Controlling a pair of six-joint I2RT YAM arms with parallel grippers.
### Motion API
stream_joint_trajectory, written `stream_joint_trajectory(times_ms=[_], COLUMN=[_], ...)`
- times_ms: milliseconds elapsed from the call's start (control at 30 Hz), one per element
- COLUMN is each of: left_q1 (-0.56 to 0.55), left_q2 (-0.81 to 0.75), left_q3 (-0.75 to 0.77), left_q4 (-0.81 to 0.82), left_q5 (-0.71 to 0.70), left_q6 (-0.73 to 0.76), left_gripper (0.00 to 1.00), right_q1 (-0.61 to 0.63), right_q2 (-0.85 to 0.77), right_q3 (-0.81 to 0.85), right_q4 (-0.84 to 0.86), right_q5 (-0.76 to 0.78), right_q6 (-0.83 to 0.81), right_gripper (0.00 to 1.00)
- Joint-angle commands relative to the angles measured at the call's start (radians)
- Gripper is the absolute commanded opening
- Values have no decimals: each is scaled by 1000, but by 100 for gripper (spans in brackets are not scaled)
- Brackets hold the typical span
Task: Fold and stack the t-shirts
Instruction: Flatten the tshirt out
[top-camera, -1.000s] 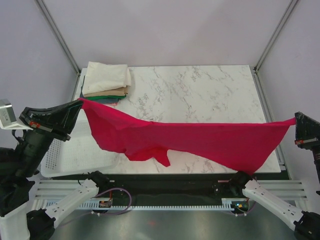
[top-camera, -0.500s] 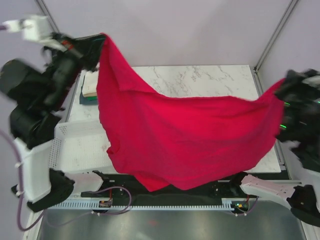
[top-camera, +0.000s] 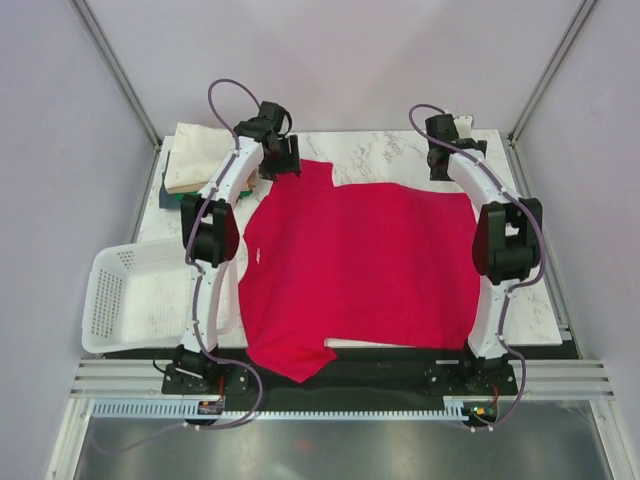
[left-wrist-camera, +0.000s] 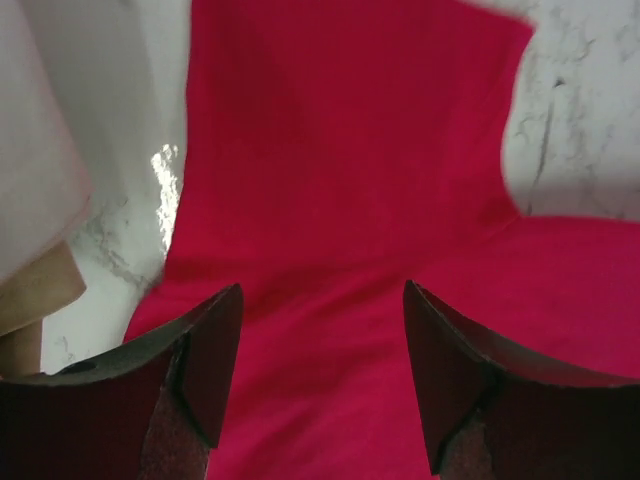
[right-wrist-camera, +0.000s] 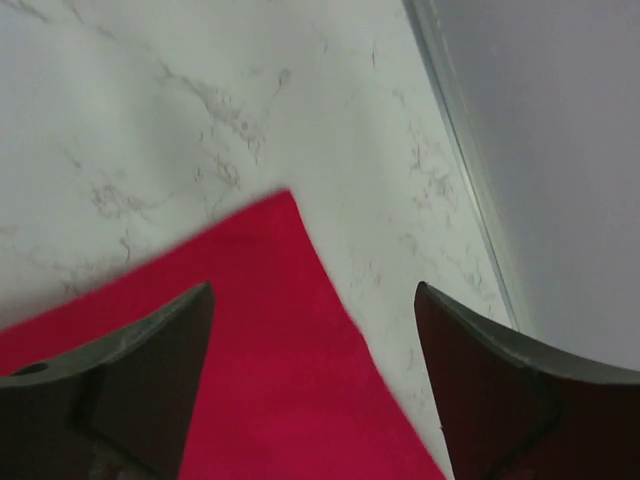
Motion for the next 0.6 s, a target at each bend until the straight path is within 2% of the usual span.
stream_joint_trajectory(times_ms=[0,133,167,267,300,400,567], left_q1=[-1,-4,-7,-22,-28,-39,-57], left_q2=[-246,-419,-450,-592,-618,-681,-668], left_q3=[-64,-212,-259,-492,-616,-794,-938], left_q4=[19,31,55,139,204,299,403], left_q5=[18,-19,-42,-59,-57,-56,-45], left_q6=[-9,1,3,-17,-26,-68,-98], left_gripper=[73,73,72,71,71,70,68], right_q1=[27,25,25,24,22,-7,-61], right_q2=[-162,-314,-345,-452,-466,-451,-344], right_q3=[13,-122,-203,-395,-428,-498,-503], right_q4=[-19,-3,1,76,96,109,133], right_q5=[-66,-134,-193,-347,-368,-475,-579], right_q6=[73,112,125,155,164,196,199], right_gripper=[94,95,96,96,97,98,98])
